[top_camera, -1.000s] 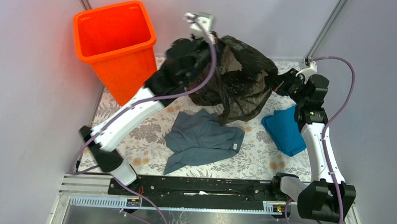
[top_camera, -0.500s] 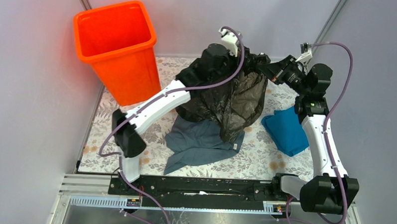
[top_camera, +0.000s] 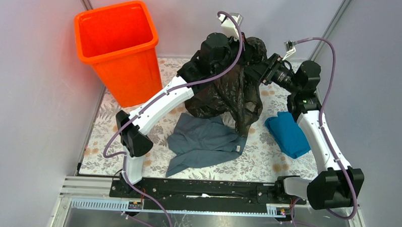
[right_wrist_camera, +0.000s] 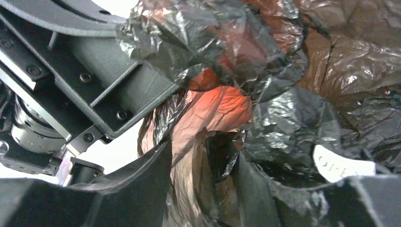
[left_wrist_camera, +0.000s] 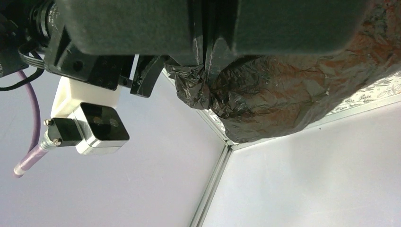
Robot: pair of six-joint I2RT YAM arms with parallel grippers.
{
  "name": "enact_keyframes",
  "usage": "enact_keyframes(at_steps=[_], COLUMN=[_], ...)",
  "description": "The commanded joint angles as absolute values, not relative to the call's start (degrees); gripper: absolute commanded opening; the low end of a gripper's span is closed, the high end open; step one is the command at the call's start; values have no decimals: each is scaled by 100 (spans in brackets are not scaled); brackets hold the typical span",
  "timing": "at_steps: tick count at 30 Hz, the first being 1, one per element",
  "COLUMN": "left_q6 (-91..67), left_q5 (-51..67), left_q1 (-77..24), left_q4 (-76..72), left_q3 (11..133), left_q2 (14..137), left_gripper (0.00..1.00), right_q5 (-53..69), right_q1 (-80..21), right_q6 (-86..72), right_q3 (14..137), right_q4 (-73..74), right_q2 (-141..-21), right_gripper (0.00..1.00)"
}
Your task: Put the trash bags into the trash bin
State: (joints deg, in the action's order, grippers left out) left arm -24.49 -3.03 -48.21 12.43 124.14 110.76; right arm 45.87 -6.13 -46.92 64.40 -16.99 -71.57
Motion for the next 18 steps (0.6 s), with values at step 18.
enact_keyframes(at_steps=[18], left_q6=[-2522], left_q5=[-526], left_q1=[-4768], left_q4=[821], left_q3=[12687], left_q2=[11175], left_gripper=[0], right_q5=[3134], right_q1=[-1303], right_q6=[-3955], right_q3=[5879], right_q4=[-1716], right_q2=[-6165], right_gripper=[94])
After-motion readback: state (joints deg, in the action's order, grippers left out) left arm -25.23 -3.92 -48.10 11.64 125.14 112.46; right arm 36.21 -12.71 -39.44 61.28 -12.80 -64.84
